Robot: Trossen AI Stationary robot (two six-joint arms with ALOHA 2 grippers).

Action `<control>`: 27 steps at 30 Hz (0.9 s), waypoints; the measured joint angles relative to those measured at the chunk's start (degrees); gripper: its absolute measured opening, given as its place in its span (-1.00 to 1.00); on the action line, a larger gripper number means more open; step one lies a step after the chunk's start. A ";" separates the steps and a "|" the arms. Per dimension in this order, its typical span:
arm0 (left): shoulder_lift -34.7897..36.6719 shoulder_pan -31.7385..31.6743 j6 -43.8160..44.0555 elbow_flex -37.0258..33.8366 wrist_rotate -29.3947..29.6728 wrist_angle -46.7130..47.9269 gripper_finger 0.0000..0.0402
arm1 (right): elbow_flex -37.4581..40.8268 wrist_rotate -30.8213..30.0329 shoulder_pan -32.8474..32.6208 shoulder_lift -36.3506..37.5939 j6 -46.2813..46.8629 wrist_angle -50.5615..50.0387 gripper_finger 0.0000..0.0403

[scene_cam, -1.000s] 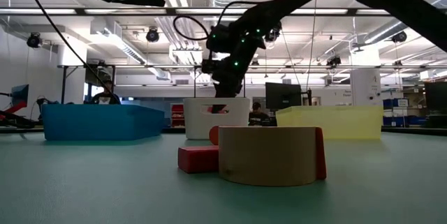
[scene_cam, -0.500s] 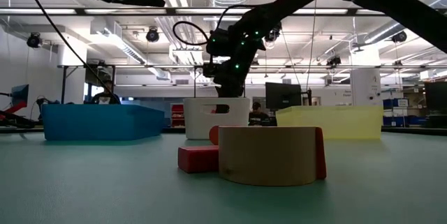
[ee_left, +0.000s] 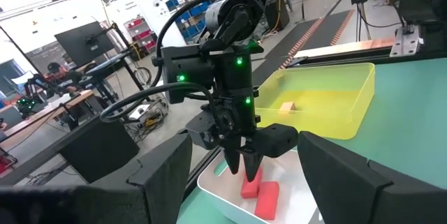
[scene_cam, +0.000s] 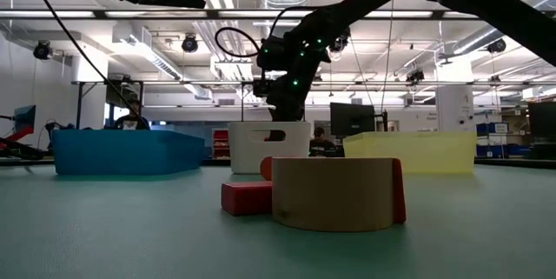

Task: Sort & place blocks by color
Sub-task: Put the bottom left red block into the blue bin

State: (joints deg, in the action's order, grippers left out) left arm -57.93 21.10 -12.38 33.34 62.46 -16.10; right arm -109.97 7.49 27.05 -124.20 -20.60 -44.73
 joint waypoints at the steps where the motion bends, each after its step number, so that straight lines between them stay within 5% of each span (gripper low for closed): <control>1: 0.00 0.00 0.00 -0.01 0.00 0.00 0.22 | 0.00 0.00 0.00 0.00 0.00 0.02 -0.18; 27: -0.04 0.15 6.56 -0.15 -0.02 0.02 0.22 | 0.25 0.49 -4.17 8.39 2.83 -5.20 -0.42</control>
State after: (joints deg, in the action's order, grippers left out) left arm -57.98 21.25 -5.82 33.19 62.43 -16.08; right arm -109.72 7.98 22.88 -115.82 -17.77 -49.93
